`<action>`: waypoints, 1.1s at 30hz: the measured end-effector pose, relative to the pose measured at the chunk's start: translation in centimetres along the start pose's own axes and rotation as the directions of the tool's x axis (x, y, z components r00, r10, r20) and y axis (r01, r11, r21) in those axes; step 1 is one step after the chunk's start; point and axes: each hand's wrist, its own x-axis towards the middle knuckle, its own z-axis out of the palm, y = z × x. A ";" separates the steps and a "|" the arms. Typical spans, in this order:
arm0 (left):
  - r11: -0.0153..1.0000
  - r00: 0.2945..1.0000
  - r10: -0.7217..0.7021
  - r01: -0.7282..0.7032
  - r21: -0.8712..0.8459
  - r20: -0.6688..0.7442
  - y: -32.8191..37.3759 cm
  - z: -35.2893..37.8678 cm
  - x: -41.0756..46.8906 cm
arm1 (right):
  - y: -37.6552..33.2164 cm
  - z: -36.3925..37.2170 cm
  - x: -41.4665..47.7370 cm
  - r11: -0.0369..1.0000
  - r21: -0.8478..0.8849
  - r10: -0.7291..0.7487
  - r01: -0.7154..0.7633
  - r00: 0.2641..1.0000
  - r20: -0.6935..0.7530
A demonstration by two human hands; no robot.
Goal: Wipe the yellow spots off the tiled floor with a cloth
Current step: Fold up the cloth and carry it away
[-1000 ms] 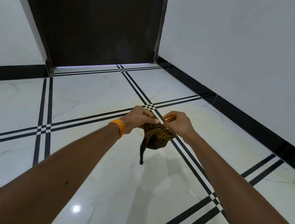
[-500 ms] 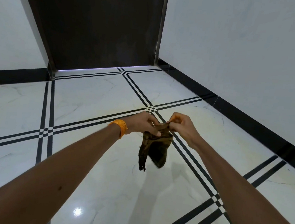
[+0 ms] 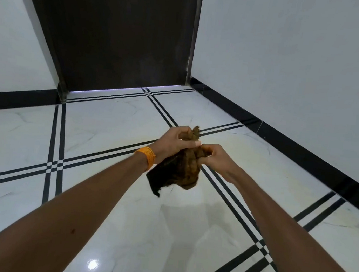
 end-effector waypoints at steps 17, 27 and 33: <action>0.959 0.960 -0.257 0.238 0.154 0.114 -3.6 -5.3 -1.2 | -2.6 0.8 -0.3 0.847 0.380 0.323 -0.373 0.927 0.189; 0.547 0.780 -0.328 0.617 -0.565 0.533 -5.3 0.5 -1.1 | -2.7 -1.2 0.1 0.366 0.890 0.260 -0.272 0.948 0.183; 0.682 0.940 -0.270 0.340 -0.647 0.209 -4.9 -0.2 -0.4 | -2.2 -2.3 -1.1 0.470 0.861 0.053 -0.194 0.980 0.192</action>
